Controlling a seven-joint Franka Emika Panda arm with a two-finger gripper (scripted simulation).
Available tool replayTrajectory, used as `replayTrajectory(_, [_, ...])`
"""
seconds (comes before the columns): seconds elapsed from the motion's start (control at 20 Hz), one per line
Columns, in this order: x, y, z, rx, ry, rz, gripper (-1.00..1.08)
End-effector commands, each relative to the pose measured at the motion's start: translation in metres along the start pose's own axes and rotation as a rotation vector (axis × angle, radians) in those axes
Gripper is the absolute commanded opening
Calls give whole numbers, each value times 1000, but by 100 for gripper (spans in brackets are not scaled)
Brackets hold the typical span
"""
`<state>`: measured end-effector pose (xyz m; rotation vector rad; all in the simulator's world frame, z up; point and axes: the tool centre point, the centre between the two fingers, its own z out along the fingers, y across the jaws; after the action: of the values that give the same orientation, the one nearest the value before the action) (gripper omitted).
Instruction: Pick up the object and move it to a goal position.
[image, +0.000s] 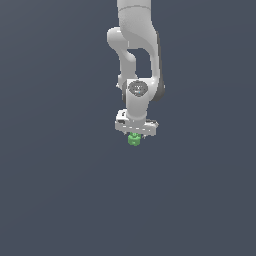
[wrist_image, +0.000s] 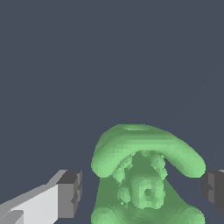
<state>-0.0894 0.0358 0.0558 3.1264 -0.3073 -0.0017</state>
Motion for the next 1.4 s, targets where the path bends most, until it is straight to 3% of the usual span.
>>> replayTrajectory(0.0, [0,0,9,0,1,0,100])
replayTrajectory(0.25, [0,0,15,0,1,1,100])
replayTrajectory(0.3, [0,0,15,0,1,1,-100])
replayTrajectory(0.95, [1,0,13,0,1,1,-100])
replayTrajectory(1.35, [1,2,-16,0,1,1,-100])
